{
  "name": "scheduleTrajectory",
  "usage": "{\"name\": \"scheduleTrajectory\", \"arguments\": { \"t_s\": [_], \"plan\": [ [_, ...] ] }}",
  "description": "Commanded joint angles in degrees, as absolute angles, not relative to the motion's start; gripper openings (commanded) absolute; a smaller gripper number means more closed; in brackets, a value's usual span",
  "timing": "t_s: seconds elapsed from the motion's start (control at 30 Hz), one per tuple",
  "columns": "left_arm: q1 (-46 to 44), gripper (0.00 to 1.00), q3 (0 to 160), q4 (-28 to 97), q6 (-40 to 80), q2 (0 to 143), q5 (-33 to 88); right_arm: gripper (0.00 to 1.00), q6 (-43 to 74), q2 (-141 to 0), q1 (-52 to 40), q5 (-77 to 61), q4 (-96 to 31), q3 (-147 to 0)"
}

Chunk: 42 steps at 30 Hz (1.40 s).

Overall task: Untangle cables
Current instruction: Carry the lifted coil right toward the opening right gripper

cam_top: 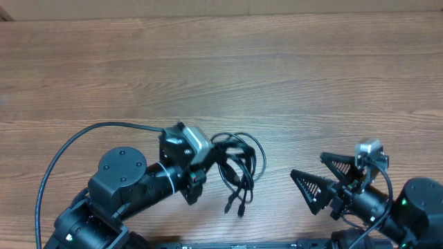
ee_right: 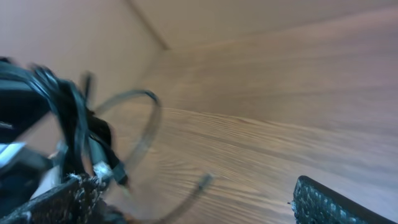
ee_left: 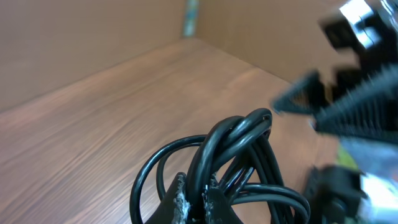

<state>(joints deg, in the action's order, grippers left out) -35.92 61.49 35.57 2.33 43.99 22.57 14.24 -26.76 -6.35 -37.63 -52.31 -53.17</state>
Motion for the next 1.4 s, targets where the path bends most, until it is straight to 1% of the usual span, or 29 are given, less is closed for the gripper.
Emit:
{"name": "scheduleTrajectory", "arguments": {
  "t_s": [0.0,0.1,0.2,0.4,0.57,0.67,0.8,0.97,1.13,1.37],
  "plan": [
    [-35.7,0.04,62.9,34.9,-4.8,43.3,31.2,1.0,12.2,-28.9,-5.9,-49.4,-50.2,-56.0],
    [-35.7,0.04,62.8,34.8,-4.8,43.7,31.2,1.0,12.2,-29.1,-5.9,-58.5,-45.8,-55.9],
    [-35.7,0.04,62.8,33.9,-4.7,44.5,31.2,1.0,12.1,-29.1,-5.9,-64.3,-43.6,-55.9],
    [-35.7,0.04,62.8,30.4,-1.1,46.5,30.5,0.95,12.2,-29.1,-5.9,-64.9,-43.3,-55.9],
    [-35.7,0.04,62.8,28.5,1.0,48.7,29.0,0.91,12.1,-29.1,-5.9,-69.0,-42.0,-55.9],
    [-35.7,0.04,62.8,27.0,3.1,50.6,29.1,0.91,12.1,-29.1,-5.9,-69.1,-42.0,-55.9],
    [-35.7,0.04,62.8,24.5,3.5,52.9,33.6,0.91,11.9,-29.1,-5.9,-69.0,-42.1,-55.9],
    [-35.8,0.04,62.8,22.4,3.9,54.8,39.1,0.91,11.9,-29.1,-5.9,-61.9,-45.0,-55.9],
    [-38.7,0.04,62.8,22.4,3.8,55.1,38.5,0.91,11.9,-29.1,-5.9,-61.3,-45.1,-55.9],
    [-40.2,0.04,62.8,23.9,3.9,55.2,31.7,0.91,11.9,-29.1,-5.9,-63.3,-45.3,-55.9]
  ]
}}
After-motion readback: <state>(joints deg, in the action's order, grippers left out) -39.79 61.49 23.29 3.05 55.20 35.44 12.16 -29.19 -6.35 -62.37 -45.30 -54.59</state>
